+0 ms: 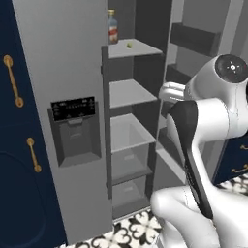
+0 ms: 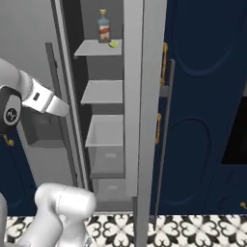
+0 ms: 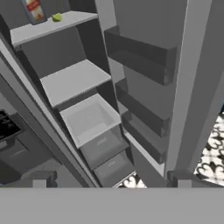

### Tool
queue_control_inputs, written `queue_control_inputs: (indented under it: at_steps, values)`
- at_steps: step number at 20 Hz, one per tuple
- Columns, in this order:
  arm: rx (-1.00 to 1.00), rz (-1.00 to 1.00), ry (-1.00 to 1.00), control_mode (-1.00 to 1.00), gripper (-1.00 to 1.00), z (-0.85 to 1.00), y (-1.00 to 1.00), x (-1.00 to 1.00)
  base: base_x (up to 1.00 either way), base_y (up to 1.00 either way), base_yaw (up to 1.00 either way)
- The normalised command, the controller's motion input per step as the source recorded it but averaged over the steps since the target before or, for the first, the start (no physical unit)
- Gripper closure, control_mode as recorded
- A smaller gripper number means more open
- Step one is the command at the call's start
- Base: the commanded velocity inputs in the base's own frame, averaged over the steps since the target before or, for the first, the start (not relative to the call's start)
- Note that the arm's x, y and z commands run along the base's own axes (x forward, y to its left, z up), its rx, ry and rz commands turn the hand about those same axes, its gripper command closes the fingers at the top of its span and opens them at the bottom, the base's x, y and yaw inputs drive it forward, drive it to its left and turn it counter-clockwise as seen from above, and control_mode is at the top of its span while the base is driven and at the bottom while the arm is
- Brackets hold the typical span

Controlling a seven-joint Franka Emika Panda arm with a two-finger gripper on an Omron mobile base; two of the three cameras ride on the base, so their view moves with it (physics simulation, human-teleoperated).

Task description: Grab a lemon wedge from the fridge and one ice cube from the ice bowl, and put them in the glass of lemonade.

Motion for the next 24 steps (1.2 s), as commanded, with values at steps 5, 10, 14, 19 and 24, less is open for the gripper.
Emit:
queue_control_inputs:
  at_steps: [5,10,14,19,24]
  values:
    - [0.0,0.0,0.0,1.0,-1.0,0.0,0.0,0.0,0.54,0.06,-0.05]
    - [0.0,0.0,0.0,1.0,-1.0,0.0,0.0,0.0,0.73,-0.01,-0.02]
    - [0.0,0.0,0.0,1.0,-1.0,0.0,0.0,0.0,0.86,-0.18,0.0]
    - [0.0,0.0,0.0,1.0,-1.0,0.0,0.0,0.0,0.77,-0.16,0.0]
    - [0.0,0.0,0.0,1.0,-1.0,0.0,0.0,0.0,0.45,-0.17,0.0]
